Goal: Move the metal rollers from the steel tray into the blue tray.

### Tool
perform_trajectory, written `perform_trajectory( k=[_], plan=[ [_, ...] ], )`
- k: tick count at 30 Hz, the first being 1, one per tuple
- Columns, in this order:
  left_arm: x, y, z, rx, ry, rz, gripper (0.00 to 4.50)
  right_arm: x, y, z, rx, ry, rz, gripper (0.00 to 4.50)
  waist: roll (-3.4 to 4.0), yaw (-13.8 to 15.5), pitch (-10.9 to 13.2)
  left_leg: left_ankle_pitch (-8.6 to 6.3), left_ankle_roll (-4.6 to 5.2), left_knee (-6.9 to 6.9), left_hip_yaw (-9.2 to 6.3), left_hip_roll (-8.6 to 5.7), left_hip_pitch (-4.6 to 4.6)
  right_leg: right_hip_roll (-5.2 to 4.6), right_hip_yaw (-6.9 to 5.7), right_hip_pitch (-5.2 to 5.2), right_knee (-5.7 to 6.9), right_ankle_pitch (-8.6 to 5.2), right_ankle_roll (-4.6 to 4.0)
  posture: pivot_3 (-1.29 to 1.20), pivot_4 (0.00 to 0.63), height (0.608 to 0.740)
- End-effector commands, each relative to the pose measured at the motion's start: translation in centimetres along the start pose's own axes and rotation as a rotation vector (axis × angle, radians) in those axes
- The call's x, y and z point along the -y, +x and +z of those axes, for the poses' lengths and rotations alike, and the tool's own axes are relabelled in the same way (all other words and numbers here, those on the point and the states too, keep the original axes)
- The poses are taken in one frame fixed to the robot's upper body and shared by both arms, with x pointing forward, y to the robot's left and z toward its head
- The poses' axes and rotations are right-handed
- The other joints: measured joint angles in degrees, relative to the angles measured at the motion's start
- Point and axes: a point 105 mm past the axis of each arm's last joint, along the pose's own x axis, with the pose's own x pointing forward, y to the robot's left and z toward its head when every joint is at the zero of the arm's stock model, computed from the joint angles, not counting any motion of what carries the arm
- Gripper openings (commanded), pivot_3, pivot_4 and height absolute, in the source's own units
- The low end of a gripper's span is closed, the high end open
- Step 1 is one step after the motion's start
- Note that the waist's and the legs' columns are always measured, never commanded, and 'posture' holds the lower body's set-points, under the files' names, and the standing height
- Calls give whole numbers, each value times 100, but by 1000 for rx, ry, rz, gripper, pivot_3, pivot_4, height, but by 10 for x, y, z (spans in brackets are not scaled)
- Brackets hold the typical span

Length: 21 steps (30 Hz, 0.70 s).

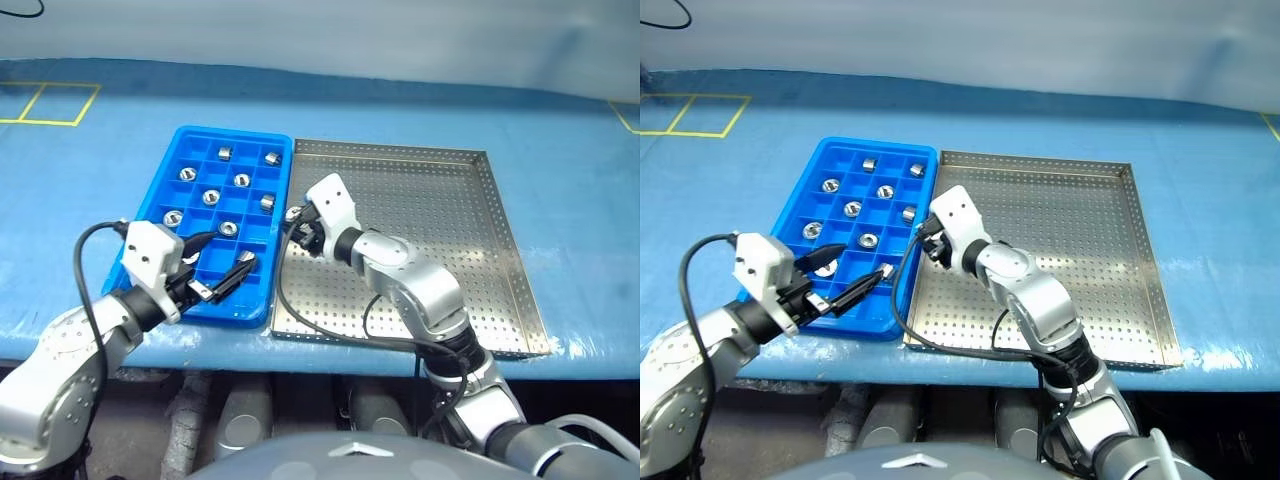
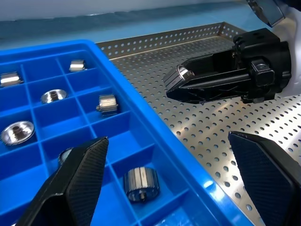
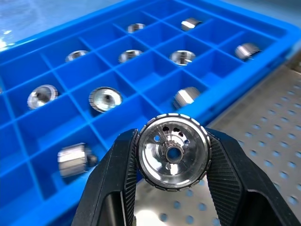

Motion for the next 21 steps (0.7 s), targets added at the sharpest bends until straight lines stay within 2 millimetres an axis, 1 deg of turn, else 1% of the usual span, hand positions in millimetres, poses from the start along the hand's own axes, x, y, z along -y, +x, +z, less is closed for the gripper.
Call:
perform_trajectory(
  k=[1,5,7,11,15,17,19,21],
  plan=[
    [3,-13,12,61,19,43,4500,-26,3,20,73,-48,104,1718,0,79,0,0,0,0,-1,0,2,0,-1,2,1,-2,1,319,150,740],
    [3,-22,7,54,-5,79,4500,-50,6,13,45,-41,207,1718,0,225,0,2,-4,2,-3,0,3,-2,-5,5,1,-10,11,341,150,740],
    [4,-23,6,53,-10,81,4500,-55,7,9,32,-40,229,1718,0,283,0,4,-6,2,-6,0,4,-1,-7,6,1,-27,-9,345,150,740],
    [4,-23,3,42,-20,83,4500,-70,10,-5,-12,-49,281,1718,-1,348,-1,7,-11,3,-7,0,6,-1,-8,7,2,-29,-11,342,150,740],
    [5,-22,1,35,-21,74,4500,-77,10,-9,-29,-52,317,1718,-1,353,-1,7,-12,3,-7,0,5,0,-8,6,2,-29,-11,334,150,740],
    [5,-22,0,26,-19,67,4500,-78,8,-12,-40,-55,327,1718,-1,352,-1,7,-12,2,-7,0,5,0,-8,4,2,-29,-11,332,150,740],
    [6,-21,-2,7,-14,55,4500,-75,7,-14,-51,-60,321,1718,-1,352,-1,7,-12,1,-7,0,5,0,-9,4,2,-29,-11,331,150,740],
    [6,-22,-7,-28,-4,49,4500,-67,5,-16,-59,-54,298,1718,-1,352,-1,7,-12,0,-7,0,4,0,-9,4,1,-29,-11,325,150,740]
  ],
)
